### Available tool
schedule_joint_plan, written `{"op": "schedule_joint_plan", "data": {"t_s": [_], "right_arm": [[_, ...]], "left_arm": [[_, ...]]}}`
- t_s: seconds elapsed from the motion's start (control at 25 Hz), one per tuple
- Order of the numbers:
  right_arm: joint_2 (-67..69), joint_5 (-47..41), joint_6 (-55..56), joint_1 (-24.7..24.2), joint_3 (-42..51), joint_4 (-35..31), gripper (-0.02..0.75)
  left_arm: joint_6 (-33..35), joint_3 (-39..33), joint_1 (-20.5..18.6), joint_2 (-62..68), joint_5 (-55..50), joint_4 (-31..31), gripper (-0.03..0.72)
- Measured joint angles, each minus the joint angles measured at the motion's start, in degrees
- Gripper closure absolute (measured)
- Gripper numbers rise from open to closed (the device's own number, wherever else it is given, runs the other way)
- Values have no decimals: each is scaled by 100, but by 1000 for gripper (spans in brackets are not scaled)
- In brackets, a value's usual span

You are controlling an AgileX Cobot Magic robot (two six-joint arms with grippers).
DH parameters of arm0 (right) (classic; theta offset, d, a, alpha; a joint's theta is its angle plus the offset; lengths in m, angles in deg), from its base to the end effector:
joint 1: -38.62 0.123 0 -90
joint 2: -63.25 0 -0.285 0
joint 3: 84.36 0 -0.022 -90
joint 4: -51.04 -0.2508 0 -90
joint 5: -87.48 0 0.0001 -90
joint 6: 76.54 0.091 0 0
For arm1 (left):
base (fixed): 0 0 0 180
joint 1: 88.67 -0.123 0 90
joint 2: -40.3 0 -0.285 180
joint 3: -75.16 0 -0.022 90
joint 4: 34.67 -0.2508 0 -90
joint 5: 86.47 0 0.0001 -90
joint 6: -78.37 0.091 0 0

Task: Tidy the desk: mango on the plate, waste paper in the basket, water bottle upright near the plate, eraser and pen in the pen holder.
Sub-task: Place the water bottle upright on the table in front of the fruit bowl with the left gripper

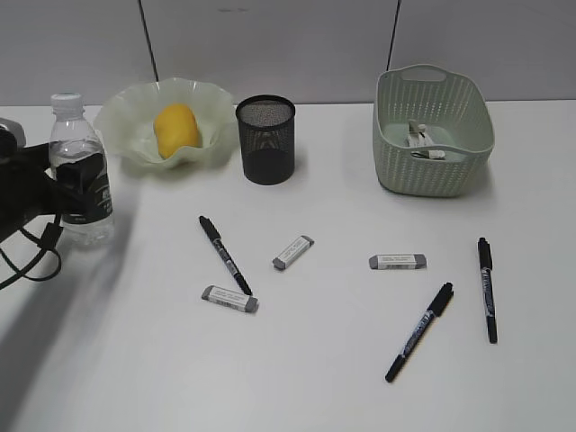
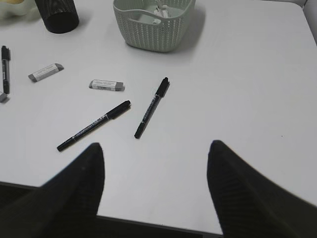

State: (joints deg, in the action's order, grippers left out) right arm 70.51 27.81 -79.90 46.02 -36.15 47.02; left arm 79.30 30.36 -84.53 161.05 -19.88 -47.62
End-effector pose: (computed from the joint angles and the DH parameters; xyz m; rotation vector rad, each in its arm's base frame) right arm -0.0070 0.0046 0.2807 -0.1915 2.0008 0.1285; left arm 0.3152 -0.0416 0.1158 0.3065 1.7082 -0.1540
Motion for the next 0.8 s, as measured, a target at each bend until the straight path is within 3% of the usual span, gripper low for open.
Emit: {"op": "schedule_joint_plan", "data": {"t_s": [0.8], "right_arm": [[0, 0, 36, 0, 0, 35, 219]], "left_arm": [[11, 241, 0, 257, 194, -88, 213]]}}
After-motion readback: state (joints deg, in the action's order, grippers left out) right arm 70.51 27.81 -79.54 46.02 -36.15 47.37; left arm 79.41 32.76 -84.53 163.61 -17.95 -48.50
